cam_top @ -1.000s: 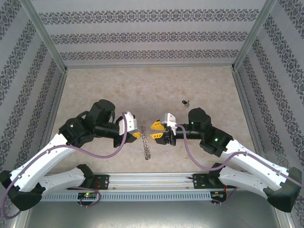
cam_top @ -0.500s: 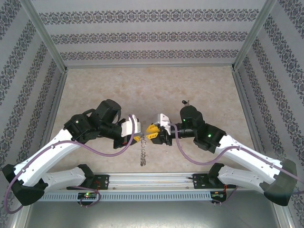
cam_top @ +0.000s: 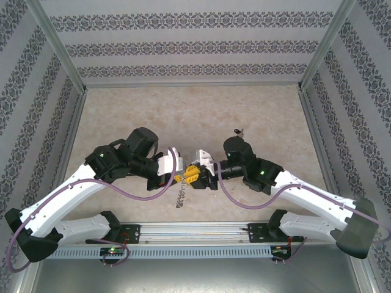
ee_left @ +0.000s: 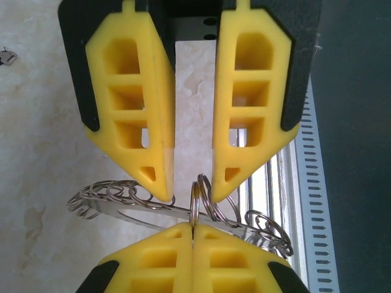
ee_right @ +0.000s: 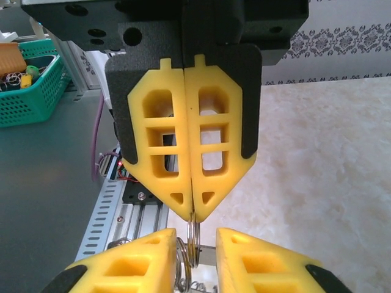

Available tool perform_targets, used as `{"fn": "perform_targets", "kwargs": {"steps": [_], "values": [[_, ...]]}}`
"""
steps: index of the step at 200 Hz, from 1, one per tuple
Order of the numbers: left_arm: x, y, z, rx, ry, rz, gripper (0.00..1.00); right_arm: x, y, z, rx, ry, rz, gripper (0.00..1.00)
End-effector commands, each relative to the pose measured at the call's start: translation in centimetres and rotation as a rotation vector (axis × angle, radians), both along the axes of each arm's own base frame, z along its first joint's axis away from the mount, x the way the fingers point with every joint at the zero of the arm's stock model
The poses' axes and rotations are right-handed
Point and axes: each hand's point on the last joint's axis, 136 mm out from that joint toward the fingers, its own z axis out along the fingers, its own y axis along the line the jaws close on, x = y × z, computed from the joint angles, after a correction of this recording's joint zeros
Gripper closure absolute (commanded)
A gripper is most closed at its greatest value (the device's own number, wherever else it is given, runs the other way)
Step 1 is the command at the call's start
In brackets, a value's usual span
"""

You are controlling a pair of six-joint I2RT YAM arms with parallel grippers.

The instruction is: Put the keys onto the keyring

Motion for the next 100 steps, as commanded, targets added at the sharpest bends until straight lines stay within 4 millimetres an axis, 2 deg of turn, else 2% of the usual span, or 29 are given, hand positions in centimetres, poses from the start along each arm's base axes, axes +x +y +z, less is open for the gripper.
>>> {"fn": "perform_targets", "kwargs": {"steps": [1,35,68,100], "values": [[-0.64,-0.31,0.87,-0.008,-0.023,-0.043,1.0,-0.33,0.5,1.14,0.02,-0.025,0.026,0.79],[-0.62,-0.48,0.86,-0.008,-0.025,-0.05,1.0,0.05,0.66,0.56,-0.006,-0.023,0.011,0.83],[-0.47,-0.71,0.82,-0.022,-0.029,-0.045,1.0,-0.03,0.6,0.21,-0.027,-0.026,0.017,1.0],[-0.06,-1.25,0.82,-0.122,-0.057,0.008,1.0,-0.2,0.12,0.29,-0.025,-0.051,0.011,1.0]]}}
